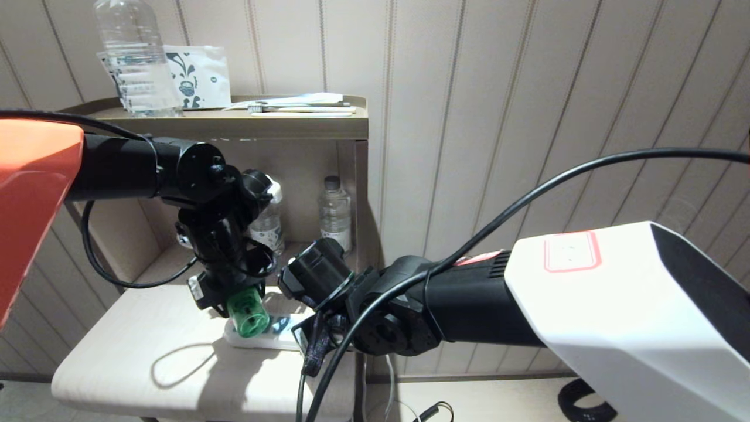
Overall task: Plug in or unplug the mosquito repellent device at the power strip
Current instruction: Hold the socket with your right hand and unplug it with your left hand
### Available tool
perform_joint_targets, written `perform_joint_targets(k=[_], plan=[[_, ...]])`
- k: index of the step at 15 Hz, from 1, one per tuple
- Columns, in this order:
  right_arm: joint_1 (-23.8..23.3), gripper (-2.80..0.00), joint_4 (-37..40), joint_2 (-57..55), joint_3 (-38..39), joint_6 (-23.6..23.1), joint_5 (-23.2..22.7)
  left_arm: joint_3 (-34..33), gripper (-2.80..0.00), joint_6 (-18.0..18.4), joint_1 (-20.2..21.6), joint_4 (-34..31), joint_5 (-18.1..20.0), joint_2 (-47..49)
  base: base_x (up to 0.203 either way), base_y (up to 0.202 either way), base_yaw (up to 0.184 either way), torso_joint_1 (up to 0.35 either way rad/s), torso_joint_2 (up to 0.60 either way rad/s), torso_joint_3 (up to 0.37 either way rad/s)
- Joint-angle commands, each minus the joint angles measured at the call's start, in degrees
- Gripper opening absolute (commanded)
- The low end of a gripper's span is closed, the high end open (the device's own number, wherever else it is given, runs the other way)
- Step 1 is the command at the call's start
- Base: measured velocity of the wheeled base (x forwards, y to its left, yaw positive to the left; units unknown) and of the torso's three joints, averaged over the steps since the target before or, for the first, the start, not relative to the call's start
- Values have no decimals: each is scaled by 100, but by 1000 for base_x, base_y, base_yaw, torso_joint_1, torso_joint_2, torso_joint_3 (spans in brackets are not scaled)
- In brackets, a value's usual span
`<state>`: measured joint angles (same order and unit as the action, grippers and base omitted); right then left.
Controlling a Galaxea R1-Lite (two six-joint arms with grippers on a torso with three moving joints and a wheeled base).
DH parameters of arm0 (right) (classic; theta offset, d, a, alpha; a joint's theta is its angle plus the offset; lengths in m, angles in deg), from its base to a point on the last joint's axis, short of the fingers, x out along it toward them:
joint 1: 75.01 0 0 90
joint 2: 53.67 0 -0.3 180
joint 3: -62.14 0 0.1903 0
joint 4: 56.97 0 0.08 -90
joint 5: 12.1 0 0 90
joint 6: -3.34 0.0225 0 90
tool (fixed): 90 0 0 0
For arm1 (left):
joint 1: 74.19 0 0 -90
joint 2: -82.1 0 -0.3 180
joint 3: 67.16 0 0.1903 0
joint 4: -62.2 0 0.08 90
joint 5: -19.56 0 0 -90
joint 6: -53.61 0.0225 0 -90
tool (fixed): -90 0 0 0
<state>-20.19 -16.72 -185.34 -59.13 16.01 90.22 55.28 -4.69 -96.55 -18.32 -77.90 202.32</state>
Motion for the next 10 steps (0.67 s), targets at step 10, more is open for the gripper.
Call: perform_joint_targets(k=[10], plan=[[20,-280,4,-218,28,4,-6,464,-280,56,101,-317,-10,-66,0,0,0,0,0,0]])
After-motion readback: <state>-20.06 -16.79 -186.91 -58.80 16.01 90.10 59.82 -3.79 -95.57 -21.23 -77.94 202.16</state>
